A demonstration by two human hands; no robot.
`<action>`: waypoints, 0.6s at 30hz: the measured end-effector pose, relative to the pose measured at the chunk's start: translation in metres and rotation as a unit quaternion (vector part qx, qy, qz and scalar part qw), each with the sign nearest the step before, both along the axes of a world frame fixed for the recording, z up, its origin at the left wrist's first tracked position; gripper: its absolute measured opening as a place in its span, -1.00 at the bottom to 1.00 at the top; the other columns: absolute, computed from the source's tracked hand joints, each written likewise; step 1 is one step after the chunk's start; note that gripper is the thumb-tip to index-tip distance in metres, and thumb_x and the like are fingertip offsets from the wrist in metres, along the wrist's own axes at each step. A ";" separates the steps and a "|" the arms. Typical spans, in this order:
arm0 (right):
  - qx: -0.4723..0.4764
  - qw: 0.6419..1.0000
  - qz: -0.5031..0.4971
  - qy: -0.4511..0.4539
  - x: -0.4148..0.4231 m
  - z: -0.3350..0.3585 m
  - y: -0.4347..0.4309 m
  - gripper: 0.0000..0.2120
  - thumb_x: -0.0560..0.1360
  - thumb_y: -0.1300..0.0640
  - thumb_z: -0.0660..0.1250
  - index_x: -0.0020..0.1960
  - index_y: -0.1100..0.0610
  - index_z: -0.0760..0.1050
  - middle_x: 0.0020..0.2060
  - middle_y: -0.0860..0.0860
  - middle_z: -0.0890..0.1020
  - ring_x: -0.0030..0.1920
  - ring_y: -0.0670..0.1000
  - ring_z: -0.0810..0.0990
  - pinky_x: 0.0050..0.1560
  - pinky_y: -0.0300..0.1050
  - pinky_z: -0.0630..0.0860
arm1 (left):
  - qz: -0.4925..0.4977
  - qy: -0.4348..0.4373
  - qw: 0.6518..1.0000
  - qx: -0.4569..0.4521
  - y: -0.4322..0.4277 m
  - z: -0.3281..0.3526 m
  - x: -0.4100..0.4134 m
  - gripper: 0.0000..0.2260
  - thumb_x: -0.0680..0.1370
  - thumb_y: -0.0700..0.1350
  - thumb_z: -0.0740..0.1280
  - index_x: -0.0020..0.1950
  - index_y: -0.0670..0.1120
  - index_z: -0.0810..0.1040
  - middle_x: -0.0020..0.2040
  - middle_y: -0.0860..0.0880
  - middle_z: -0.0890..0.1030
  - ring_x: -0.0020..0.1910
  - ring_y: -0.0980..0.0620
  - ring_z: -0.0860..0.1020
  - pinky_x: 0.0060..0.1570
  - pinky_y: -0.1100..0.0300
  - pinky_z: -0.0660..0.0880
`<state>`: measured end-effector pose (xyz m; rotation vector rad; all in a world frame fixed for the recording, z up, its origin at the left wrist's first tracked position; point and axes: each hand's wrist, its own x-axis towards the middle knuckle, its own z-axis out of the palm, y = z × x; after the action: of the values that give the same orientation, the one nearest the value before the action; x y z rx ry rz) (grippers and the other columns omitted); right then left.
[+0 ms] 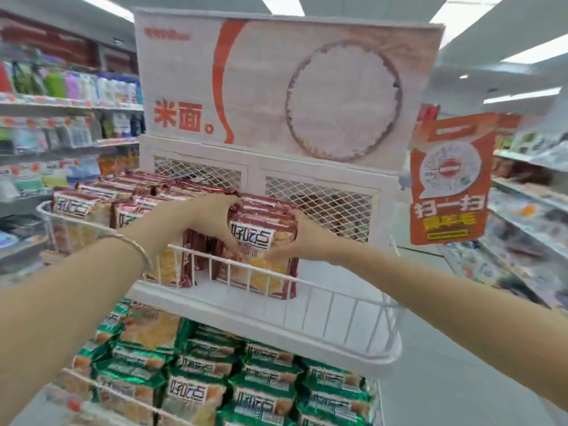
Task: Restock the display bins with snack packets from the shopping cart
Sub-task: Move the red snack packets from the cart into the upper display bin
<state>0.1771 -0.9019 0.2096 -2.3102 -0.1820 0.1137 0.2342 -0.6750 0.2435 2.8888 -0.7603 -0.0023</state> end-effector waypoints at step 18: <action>0.169 0.983 -0.020 0.075 0.017 -0.026 0.014 0.36 0.04 -0.20 0.71 0.58 -0.11 -0.09 0.46 -0.01 0.42 0.40 0.06 0.44 0.45 0.16 0.31 | 0.031 -0.014 0.992 0.125 0.020 -0.011 -0.002 0.17 0.29 0.25 0.57 0.61 0.20 -0.21 0.64 0.06 -0.15 0.62 -0.01 -0.08 0.53 -0.28 -0.11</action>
<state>0.1942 -0.8879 0.1838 -1.9561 -0.0706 0.2172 0.2321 -0.6545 0.2325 3.1542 -0.7201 -0.0539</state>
